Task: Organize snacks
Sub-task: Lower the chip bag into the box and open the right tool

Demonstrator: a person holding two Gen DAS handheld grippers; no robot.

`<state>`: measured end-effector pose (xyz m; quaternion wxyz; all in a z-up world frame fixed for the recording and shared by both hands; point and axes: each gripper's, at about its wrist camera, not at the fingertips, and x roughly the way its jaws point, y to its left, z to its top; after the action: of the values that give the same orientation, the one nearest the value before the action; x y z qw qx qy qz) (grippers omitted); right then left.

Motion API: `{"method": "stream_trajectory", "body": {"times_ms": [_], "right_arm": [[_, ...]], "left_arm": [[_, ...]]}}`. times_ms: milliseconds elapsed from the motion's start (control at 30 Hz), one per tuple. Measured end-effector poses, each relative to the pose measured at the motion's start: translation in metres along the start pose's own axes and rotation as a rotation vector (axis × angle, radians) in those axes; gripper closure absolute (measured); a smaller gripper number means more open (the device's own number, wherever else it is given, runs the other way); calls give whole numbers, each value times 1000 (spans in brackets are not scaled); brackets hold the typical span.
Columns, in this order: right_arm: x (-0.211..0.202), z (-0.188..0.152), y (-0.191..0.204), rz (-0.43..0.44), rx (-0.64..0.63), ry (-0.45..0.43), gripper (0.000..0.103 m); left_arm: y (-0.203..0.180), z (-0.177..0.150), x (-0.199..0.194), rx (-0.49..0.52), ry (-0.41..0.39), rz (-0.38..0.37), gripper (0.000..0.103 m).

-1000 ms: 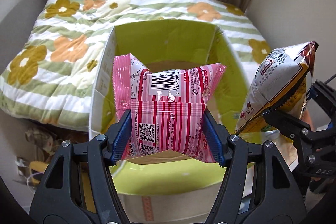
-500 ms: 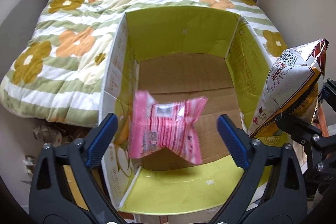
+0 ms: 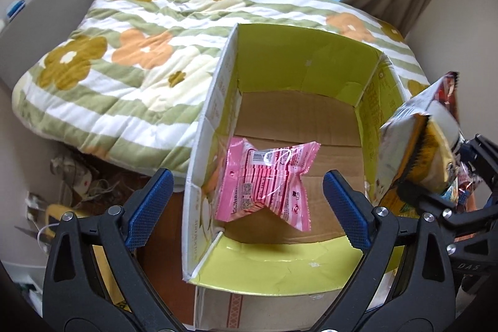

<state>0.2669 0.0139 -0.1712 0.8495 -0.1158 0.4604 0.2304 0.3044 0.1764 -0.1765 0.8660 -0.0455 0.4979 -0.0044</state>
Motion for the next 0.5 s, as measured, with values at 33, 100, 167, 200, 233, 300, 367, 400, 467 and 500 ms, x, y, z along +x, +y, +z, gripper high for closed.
{"method": "stream_trajectory", "body": {"times_ms": [33,100,167,200,233,300,367,400,467,500], "right_arm": [[2,0,0,17,1,5,29],[7,-1,2,33,4,16,29],[14,-2,3,33,2,30,29],[16,-3,4,38,5,36,29],[19,-5,4,42,13,42,29],[25,-9,3,54,40,62,24],[27,-13,1,64,71,69,13],[26,-15,1,73,80,64,9],[21,-18,1,76,98,27,9],[18,-20,2,69,101,10,9]], "left_arm": [[2,-2,-1,-6,-6,-1,7],[4,-4,-3,-15,-7,-6,7],[7,-8,-6,-19,-12,-5,7],[8,-9,-7,-21,-15,-3,7],[9,-11,-8,-24,-16,-3,7],[11,-12,-10,-30,-12,-10,7],[14,-14,-11,-30,-12,-16,7],[14,-16,-13,-28,-15,-13,7],[15,-18,-16,-24,-20,-9,7],[16,-19,-18,-24,-22,-11,7]]}}
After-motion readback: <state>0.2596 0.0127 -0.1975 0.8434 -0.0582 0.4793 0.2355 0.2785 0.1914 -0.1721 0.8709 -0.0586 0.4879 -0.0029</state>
